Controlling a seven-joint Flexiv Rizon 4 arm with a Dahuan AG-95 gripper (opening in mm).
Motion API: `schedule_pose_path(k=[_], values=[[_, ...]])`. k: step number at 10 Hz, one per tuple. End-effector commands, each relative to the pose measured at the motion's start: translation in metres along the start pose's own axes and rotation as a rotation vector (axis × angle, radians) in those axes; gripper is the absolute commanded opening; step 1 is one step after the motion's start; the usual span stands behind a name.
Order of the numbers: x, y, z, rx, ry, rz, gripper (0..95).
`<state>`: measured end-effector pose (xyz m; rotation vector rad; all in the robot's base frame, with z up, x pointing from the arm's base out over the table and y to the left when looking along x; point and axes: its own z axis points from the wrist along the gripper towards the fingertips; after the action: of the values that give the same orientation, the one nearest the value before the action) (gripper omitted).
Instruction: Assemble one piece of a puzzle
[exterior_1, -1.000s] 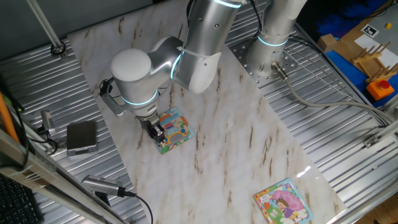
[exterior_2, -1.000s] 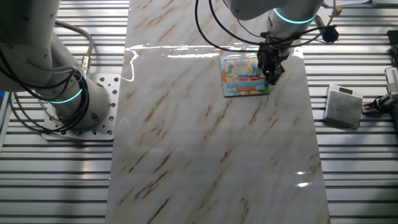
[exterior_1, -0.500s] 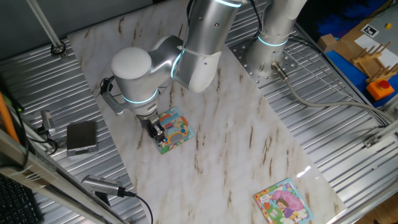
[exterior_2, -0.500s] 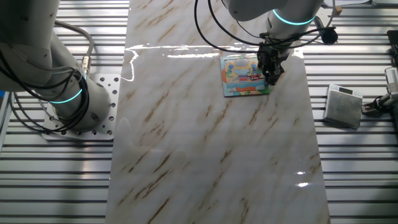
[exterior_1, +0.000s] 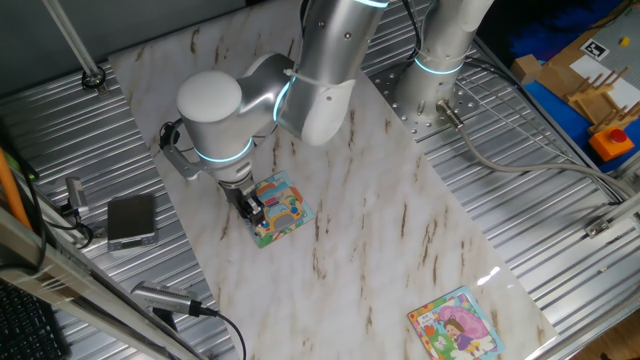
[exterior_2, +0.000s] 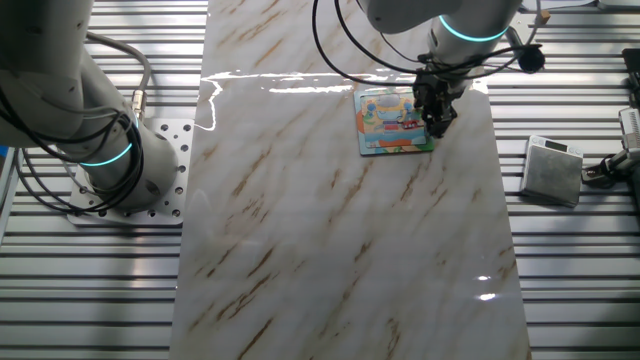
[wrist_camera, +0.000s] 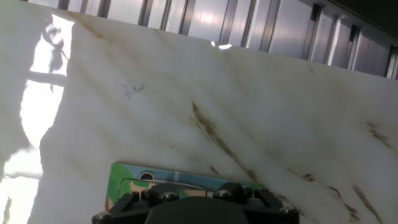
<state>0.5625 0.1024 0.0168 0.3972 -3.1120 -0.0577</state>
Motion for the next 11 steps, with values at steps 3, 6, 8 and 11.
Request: schedule_pose_path(k=[3,6,8,11], values=[[0.012,-0.015,-0.003,0.002,0.008,-0.027,57.0],[0.023,-0.028,-0.001,0.004,0.008,-0.056,57.0],[0.026,-0.031,0.002,0.009,0.01,-0.062,57.0],[0.027,-0.034,0.006,0.012,0.008,-0.068,57.0]])
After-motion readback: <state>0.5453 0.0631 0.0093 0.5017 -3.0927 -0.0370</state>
